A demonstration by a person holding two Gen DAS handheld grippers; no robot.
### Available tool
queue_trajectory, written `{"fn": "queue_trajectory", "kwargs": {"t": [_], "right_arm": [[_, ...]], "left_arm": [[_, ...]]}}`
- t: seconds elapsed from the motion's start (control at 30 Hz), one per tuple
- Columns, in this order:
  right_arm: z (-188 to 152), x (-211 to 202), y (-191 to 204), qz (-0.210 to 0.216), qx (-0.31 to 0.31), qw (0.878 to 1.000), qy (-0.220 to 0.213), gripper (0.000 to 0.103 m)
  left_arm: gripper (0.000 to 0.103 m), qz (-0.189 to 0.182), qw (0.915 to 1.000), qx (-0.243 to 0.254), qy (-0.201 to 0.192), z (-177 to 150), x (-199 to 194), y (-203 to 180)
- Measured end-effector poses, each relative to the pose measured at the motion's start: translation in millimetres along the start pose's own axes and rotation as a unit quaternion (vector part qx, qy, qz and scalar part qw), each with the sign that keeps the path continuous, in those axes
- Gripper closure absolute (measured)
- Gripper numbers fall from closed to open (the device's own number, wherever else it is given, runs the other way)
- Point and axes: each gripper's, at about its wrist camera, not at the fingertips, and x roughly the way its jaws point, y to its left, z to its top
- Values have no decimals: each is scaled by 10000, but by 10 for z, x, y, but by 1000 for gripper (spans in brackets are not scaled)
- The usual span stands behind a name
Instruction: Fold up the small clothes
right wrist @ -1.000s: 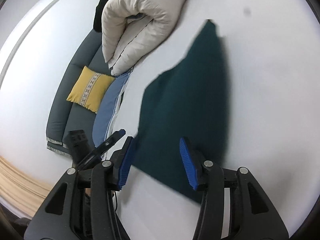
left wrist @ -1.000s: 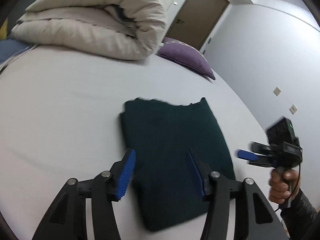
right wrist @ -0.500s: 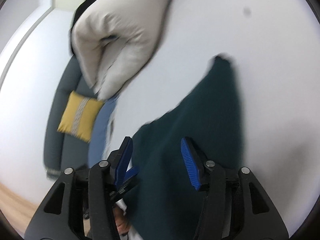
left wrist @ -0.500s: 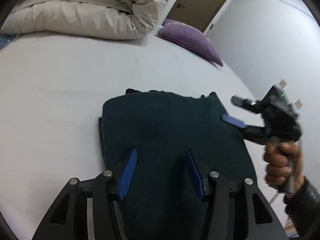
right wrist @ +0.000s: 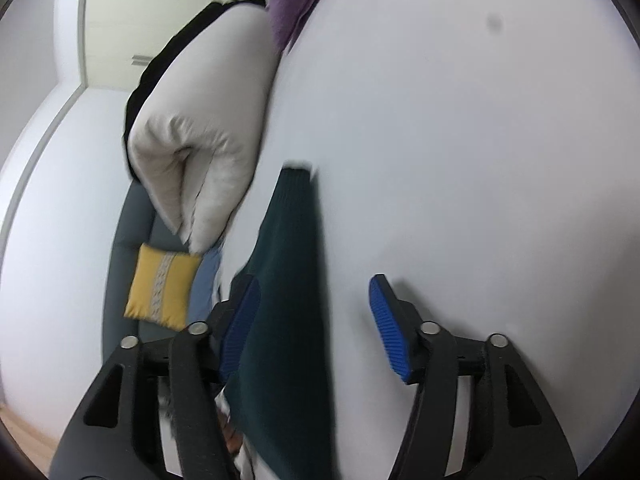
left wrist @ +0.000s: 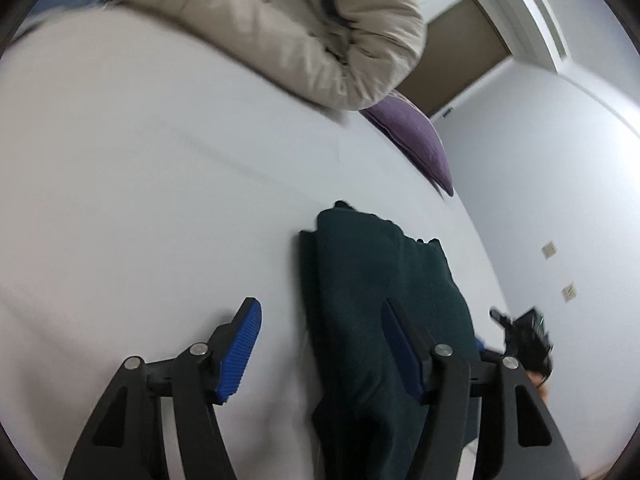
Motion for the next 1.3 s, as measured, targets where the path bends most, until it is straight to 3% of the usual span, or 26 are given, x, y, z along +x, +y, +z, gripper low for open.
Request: {"fn": "queue_trajectory", "kwargs": {"t": [0.17, 0.33, 0.77, 0.83, 0.9, 1.0, 1.17, 1.3], "right_arm": [[-289, 224, 210, -148, -377, 9966, 713, 33], [-456, 501, 381, -262, -499, 9916, 1168, 33], [-607, 835, 568, -474, -828, 9844, 1476, 31], [-595, 875, 566, -459, -808, 9844, 1496, 31], [-576, 879, 514, -437, -760, 9847, 1507, 35], [-599, 889, 498, -514, -783, 9846, 1478, 43], [-637, 784, 549, -628, -808, 9849, 1395, 59], [-704, 681, 745, -717, -984, 9838, 1314, 63]], "left_arm": [[34, -240, 9970, -542, 488, -65, 133, 105], [31, -352, 9941, -666, 787, 10, 322, 37], [30, -532, 9859, -636, 1456, 52, 680, -169], [36, -654, 9833, -736, 1530, 42, 727, -176], [52, -738, 9796, -902, 1639, 14, 788, -150], [65, -614, 9780, -896, 1782, -26, 889, -193], [75, -462, 9784, -864, 1823, -58, 827, -271], [77, -395, 9800, -812, 1772, -92, 695, -400]]}}
